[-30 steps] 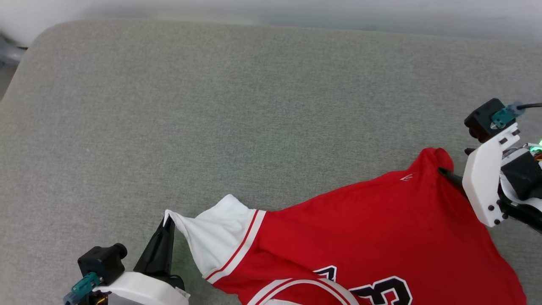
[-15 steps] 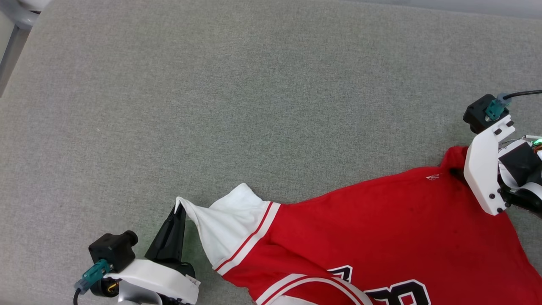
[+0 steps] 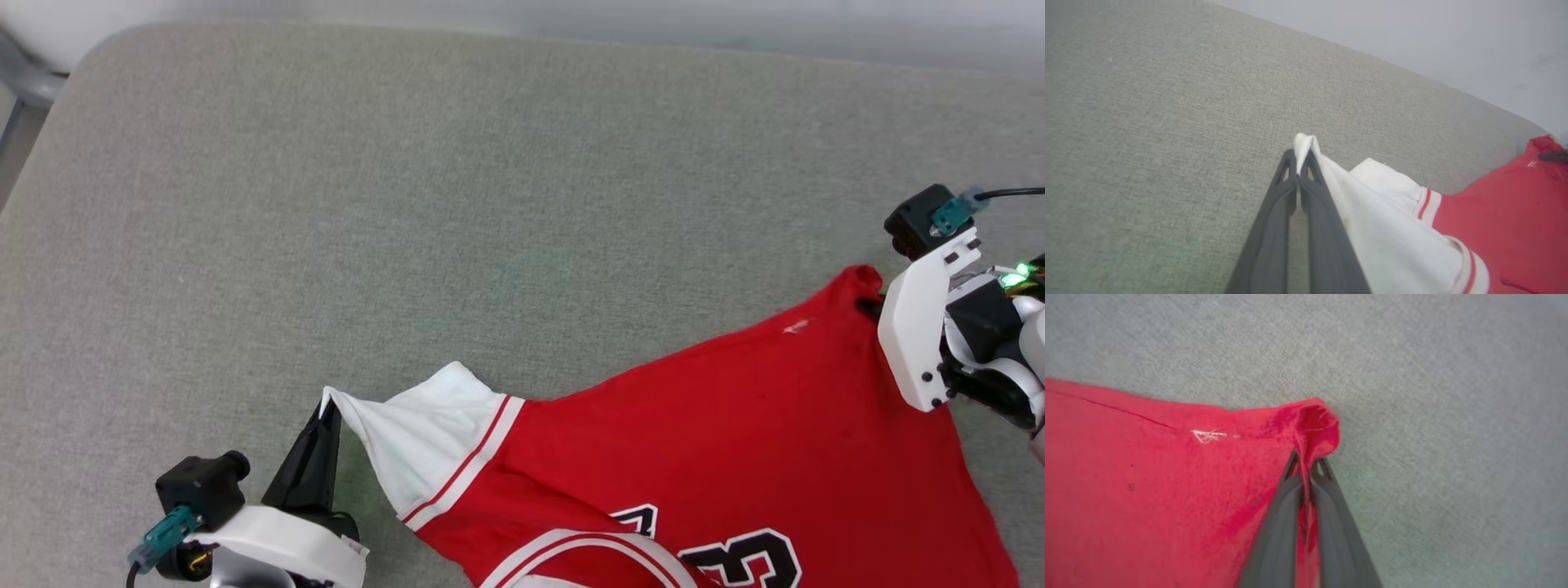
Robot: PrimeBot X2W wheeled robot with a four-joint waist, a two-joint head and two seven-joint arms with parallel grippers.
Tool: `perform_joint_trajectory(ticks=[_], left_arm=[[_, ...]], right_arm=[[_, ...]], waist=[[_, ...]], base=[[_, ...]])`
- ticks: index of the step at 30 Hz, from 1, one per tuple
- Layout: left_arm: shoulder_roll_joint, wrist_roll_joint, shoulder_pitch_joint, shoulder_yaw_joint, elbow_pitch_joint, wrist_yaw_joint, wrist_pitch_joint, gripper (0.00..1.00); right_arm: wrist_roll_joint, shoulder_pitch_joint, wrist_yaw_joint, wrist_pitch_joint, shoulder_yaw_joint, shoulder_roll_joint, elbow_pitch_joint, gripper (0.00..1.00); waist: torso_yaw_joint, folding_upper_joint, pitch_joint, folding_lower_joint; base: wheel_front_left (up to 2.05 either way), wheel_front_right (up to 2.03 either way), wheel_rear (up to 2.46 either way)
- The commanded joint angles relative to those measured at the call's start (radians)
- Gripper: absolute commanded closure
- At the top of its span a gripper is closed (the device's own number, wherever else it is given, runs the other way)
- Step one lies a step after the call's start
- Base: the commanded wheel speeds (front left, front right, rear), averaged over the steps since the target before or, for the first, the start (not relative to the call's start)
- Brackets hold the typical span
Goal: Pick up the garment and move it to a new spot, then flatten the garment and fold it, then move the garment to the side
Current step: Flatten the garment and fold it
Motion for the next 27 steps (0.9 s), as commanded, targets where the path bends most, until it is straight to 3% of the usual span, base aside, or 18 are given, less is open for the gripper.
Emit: perform_joint_trajectory(ticks=[1, 15, 27], left_arm=[[0.009, 0.006, 0.016, 0.006, -0.008, 0.004, -0.006, 1.00], [0.103, 0.007, -0.032, 0.068, -0.202, 0.024, 0.027, 1.00], [0.231, 0.013, -0.342, 0.146, -0.395, 0.010, 0.142, 1.00]], right_arm=[[0.010, 0.012, -0.002, -0.028, -0.011, 0.005, -0.010, 1.00], [0.054, 0.117, -0.002, -0.187, -0.171, -0.024, -0.194, 1.00], [-0.011, 0.070, -0.002, -0.202, -0.401, 0.048, -0.395, 1.00]], waist=[[-0.028, 0.0000, -0.041, 0.0000], [-0.118, 0.0000, -0.165, 0.0000], [-0.162, 0.0000, -0.151, 0.0000]], base=[[0.00, 0.00, 0.00], [0.00, 0.00, 0.00], [0.00, 0.00, 0.00]])
